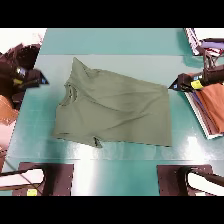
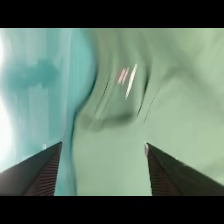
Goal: Fold the shirts.
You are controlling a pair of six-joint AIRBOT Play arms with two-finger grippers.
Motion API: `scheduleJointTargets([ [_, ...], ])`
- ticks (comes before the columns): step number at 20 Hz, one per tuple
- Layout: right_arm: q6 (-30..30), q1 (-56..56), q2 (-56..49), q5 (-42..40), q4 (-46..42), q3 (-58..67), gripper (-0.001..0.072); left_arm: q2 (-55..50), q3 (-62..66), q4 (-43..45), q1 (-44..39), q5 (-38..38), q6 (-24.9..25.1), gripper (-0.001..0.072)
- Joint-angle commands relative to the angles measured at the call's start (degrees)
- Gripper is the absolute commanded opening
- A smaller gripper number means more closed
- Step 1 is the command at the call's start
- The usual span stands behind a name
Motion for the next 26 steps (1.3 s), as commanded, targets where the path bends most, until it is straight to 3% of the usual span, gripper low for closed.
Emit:
scheduleJointTargets([
  [1, -0.44, 0.02, 7.13, -1.09, 0.0, -6.91, 0.0316, 13.35, -19.47, 2.27, 2.47, -0.94, 1.16, 0.0609],
  [4, -0.48, 0.02, 9.57, -1.62, -0.04, -8.59, 0.0316, 21.97, -33.59, 2.19, 2.47, 0.17, 0.63, 0.0609],
  [9, -0.55, 0.09, 9.53, -1.55, -0.04, -8.59, 0.0316, 23.78, -44.76, 1.73, 2.47, 5.35, 0.72, 0.0609],
  [15, -0.55, 0.09, 9.53, -1.46, -0.04, -8.59, 0.0316, 23.67, -47.89, 0.02, 2.05, 10.12, 1.18, 0.0609],
  [24, -0.55, 0.09, 9.53, -1.53, -0.07, -8.59, 0.0316, 23.67, -48.94, -2.6, 2.05, 10.64, 1.81, 0.0608],
  [25, -0.55, 0.09, 9.53, -1.46, -0.07, -8.59, 0.0315, 23.67, -49.64, -3.39, 2.05, 11.17, 2.71, 0.0534],
  [26, -0.55, 0.09, 9.53, -1.38, -0.07, -8.59, 0.0316, 23.67, -50.51, -3.76, 2.05, 11.28, 2.84, 0.0352],
])
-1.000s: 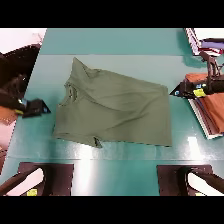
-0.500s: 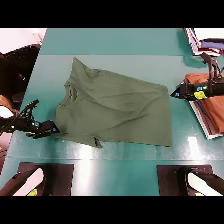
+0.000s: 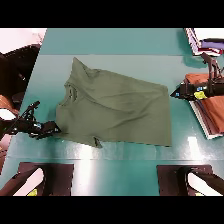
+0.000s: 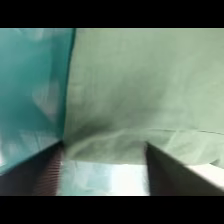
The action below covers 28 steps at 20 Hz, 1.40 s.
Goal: Fold the shirts.
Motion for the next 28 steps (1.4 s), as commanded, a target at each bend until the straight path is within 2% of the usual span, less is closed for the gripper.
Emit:
scheduleJointTargets([
  [1, 0.02, 0.07, 0.02, 0.31, 0.0, -0.02, 0.0316, 0.04, -2.34, -2.19, -0.31, 0.9, 2.67, 0.0249],
  [4, 0.02, 0.07, 0.07, 0.7, -0.02, -0.02, 0.0315, 0.07, -1.95, -2.19, -1.57, 0.24, 3.21, 0.0252],
  [5, 0.02, 0.04, 0.07, 1.16, -0.17, -0.02, 0.0315, 0.07, -0.57, -2.12, -1.57, -0.81, 3.21, 0.0185],
  [6, 0.0, 0.04, 0.07, 1.42, -0.24, -0.02, 0.0315, 0.07, 1.16, -2.12, -1.57, -1.92, 3.41, 0.0044],
  [11, -0.02, -5.09, 3.13, 5.29, -0.7, -1.9, 0.0315, 0.26, 13.99, -2.38, -1.57, -8.79, 1.84, 0.0035],
  [14, -0.02, -14.05, 8.52, 9.62, -4.2, -11.47, 0.0316, 0.28, 19.1, -4.44, -1.57, -10.34, 1.79, 0.0035],
  [15, -0.02, -16.65, 9.75, 10.6, -6.19, -15.47, 0.0405, 0.28, 19.71, -5.86, -1.57, -10.01, 1.84, 0.0035],
  [16, -0.02, -19.08, 10.51, 10.97, -6.6, -19.93, 0.0547, 0.28, 19.78, -7.02, -1.57, -9.35, 1.86, 0.0035],
  [18, -0.04, -21.88, 10.62, 10.27, -5.81, -27.78, 0.0546, 0.28, 19.78, -7.26, -1.57, -7.87, 1.86, 0.0035],
  [20, -0.48, -20.96, 9.11, 9.22, -4.33, -33.51, 0.0427, 0.28, 19.76, -7.06, -1.57, -7.5, 1.88, 0.0035],
  [23, -1.03, -14.45, 5.73, 4.85, 1.51, -38.07, 0.0427, 0.28, 19.76, -6.86, -1.57, -7.52, 1.9, 0.0036],
  [28, 1.16, -0.55, -0.22, -1.29, 1.33, -38.23, 0.0426, 0.28, 19.78, -6.6, -1.57, -7.52, 1.92, 0.0036],
])
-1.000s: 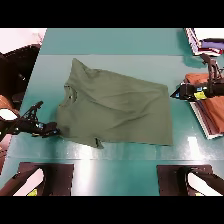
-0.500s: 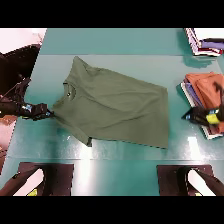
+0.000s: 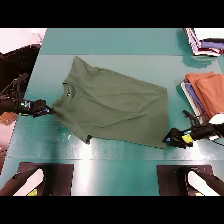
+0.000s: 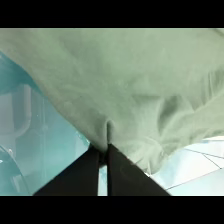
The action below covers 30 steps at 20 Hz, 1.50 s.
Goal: Fold the shirts.
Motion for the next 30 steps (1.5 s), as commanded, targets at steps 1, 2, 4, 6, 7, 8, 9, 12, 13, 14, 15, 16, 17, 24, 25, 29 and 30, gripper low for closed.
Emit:
scheduleJointTargets([
  [1, 0.92, 7.54, -3.89, -4.68, 0.39, -1.22, 0.0423, 0.07, 0.09, 0.13, 0.02, 0.17, 0.07, 0.0036],
  [2, 0.9, 8.61, -4.37, -5.11, 0.39, -1.22, 0.0318, 0.07, 0.09, 0.24, 0.02, 0.15, 0.37, 0.0035],
  [4, 0.83, 9.86, -3.08, -6.56, 0.37, -0.9, 0.0087, 0.07, 0.24, 0.24, 0.02, 0.48, 0.48, 0.0035],
  [6, 0.76, 10.08, 0.68, -6.71, 0.24, 2.47, 0.002, 0.09, 2.54, 0.15, 0.02, 1.31, 0.33, 0.0034],
  [7, 0.79, 10.01, 3.32, -6.78, -0.11, 5.77, 0.002, 0.52, 4.63, 0.02, 0.02, 1.86, -0.33, 0.0034],
  [8, 0.79, 9.62, 5.9, -7.17, -0.02, 9.55, 0.002, 1.88, 7.19, 0.04, 0.02, 3.52, -1.64, 0.0034],
  [9, 0.79, 8.85, 8.55, -7.67, 0.0, 14.45, 0.0019, 3.58, 9.92, -0.02, 0.02, 5.44, -3.23, 0.0034],
  [12, 0.76, 5.73, 13.92, -9.57, -0.04, 31.63, 0.0019, 8.39, 21.14, -0.28, 0.02, 8.17, -7.63, 0.0034],
  [13, 0.5, 4.5, 15.23, -9.64, -0.04, 37.46, 0.0019, 9.38, 26.08, -0.72, 0.02, 7.19, -7.74, 0.0035],
  [14, 0.07, 3.28, 16.35, -9.6, -0.04, 43.5, 0.0019, 10.23, 31.1, -1.38, 0.02, 5.68, -7.72, 0.0035],
  [15, -0.04, 2.01, 17.16, -9.44, -0.04, 49.27, 0.0019, 10.91, 36.83, -2.01, 0.02, 3.82, -7.74, 0.0034],
  [16, -0.04, 0.76, 17.66, -9.27, -0.04, 54.23, 0.0019, 11.15, 42.75, -2.97, 0.02, 2.03, -7.74, 0.0035],
  [17, -0.04, -0.61, 18.08, -8.98, -0.04, 59.04, 0.0019, 11.15, 48.37, -3.96, 0.02, 0.63, -7.93, 0.0035],
  [24, -0.02, -9.05, 13.44, 1.05, 0.13, 84.35, 0.0019, 11.13, 73.92, -6.69, 0.02, 7.87, -12.24, 0.0034],
  [25, -0.02, -9.77, 11.78, 2.89, 0.13, 87.54, 0.0018, 11.15, 74.2, -6.82, 0.02, 8.72, -12.24, 0.0034],
  [29, 2.27, -9.97, 5.33, 7.76, 0.31, 92.59, 0.0018, 9.46, 67.56, -6.8, 0.02, 7.89, -12.07, 0.0034],
  [30, 2.67, -9.07, 3.93, 8.09, 0.24, 90.99, 0.0018, 8.41, 64.3, -6.71, 0.02, 6.75, -12.07, 0.0033],
])
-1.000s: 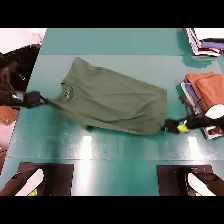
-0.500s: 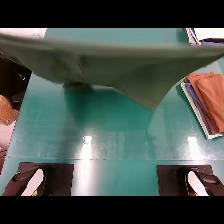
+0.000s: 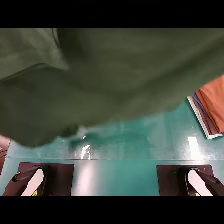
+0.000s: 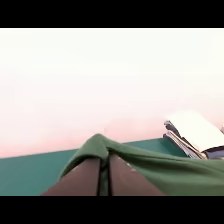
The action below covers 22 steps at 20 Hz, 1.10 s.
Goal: Fold the shirts.
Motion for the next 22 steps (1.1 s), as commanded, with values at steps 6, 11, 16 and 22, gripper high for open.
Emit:
scheduleJointTargets([
  [6, 3.69, 11.96, -18.93, 3.69, -9.01, -15.56, 0.0018, -15.91, -23.3, 0.52, -0.22, -6.78, 2.25, 0.0034],
  [11, 3.43, 14.47, -36.7, 0.22, -9.35, -21.22, 0.0018, -35.28, -32.39, 7.82, -9.09, 0.85, 6.47, 0.0034],
  [16, 3.41, 14.36, -51.47, -5.14, -9.33, -8.15, 0.0018, -53.16, -18.75, 8.26, -12.79, 10.05, 7.52, 0.0035],
  [22, 0.22, 14.29, -53.92, -5.09, -9.55, 0.96, 0.0018, -55.78, -9.92, 8.81, -10.93, 5.81, 7.48, 0.0035],
])
